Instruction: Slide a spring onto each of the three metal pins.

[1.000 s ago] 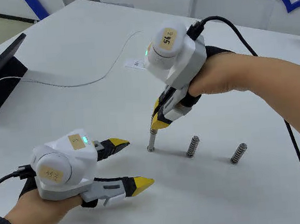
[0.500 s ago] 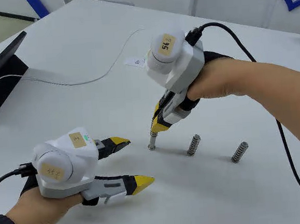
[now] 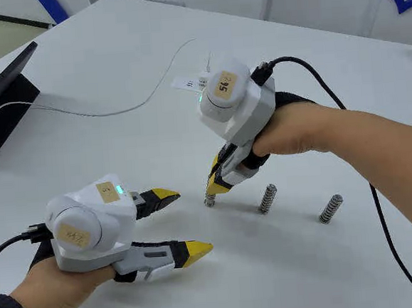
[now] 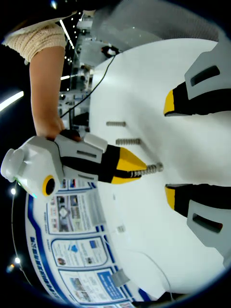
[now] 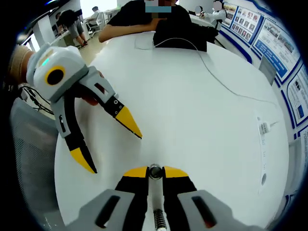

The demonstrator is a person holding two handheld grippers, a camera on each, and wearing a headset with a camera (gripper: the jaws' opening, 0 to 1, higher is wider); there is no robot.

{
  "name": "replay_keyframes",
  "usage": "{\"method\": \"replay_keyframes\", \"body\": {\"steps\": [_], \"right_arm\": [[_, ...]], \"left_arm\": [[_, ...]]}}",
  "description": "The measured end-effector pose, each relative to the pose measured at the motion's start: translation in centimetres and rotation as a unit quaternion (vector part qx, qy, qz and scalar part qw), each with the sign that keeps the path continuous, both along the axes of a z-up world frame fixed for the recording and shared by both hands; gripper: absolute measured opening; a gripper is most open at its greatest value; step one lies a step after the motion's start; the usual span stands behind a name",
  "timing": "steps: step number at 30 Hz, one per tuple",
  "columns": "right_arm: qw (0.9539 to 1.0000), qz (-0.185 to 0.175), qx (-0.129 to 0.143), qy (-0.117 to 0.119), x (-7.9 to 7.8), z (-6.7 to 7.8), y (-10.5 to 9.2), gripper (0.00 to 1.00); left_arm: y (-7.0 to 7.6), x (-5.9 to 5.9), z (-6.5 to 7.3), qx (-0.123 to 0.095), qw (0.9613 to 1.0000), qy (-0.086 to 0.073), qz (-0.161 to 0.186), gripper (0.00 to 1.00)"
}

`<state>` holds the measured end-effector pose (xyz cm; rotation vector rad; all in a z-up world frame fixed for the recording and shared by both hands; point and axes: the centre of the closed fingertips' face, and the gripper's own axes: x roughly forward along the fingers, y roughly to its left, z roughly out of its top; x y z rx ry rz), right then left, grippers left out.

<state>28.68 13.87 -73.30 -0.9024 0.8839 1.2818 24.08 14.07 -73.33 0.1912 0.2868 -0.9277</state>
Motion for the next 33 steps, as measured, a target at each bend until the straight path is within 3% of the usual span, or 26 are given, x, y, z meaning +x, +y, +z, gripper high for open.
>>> {"method": "replay_keyframes", "body": {"steps": [10, 23, 33], "right_arm": [[1.0000, -0.004, 0.000, 0.007, -0.5, -1.1, 0.1, 0.12], [0.9998, -0.006, 0.016, 0.006, 0.0, -1.0, 0.1, 0.17], [0.9996, -0.016, 0.024, -0.004, 0.2, -0.3, -1.6, 0.23]], "left_arm": [[0.1, 0.1, -0.1, 0.000, 1.0000, 0.003, 0.003, 0.58], [-0.1, 0.2, 0.1, -0.001, 1.0000, 0.003, 0.003, 0.58], [-0.1, 0.4, 0.1, -0.001, 1.0000, 0.003, 0.004, 0.60]]}}
